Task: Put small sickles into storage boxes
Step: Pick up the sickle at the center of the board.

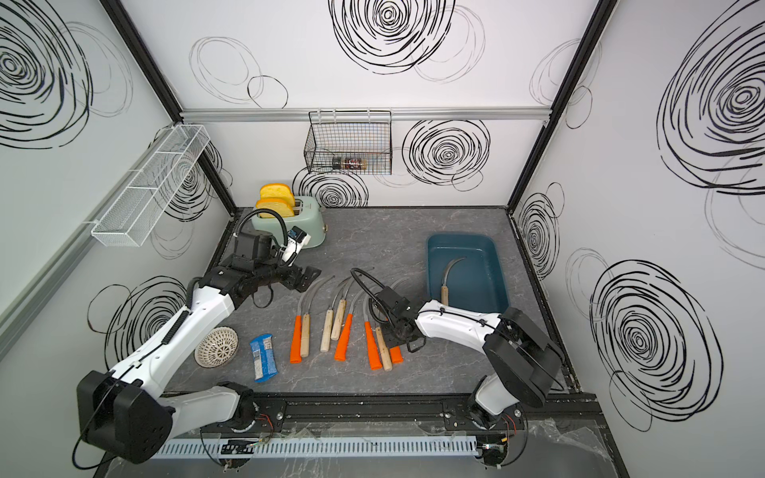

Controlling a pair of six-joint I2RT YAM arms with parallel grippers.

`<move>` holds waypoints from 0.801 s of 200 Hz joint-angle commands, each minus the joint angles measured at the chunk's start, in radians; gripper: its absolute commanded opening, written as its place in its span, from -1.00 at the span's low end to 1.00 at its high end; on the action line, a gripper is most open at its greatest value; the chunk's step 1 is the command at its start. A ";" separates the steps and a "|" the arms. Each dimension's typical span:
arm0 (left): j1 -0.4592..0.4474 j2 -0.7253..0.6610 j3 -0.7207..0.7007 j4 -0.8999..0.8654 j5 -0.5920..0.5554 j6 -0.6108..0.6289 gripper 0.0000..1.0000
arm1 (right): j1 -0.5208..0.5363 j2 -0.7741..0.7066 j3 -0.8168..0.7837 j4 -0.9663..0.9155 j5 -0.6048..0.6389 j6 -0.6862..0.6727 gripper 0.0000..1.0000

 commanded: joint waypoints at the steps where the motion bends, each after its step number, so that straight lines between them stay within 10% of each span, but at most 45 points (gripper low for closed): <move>1: 0.010 -0.006 0.024 0.037 0.029 0.001 0.92 | 0.017 0.017 0.023 -0.034 0.021 0.018 -0.11; 160: 0.009 0.000 0.028 0.030 0.026 0.005 0.92 | 0.055 0.091 0.044 -0.070 0.065 0.029 -0.11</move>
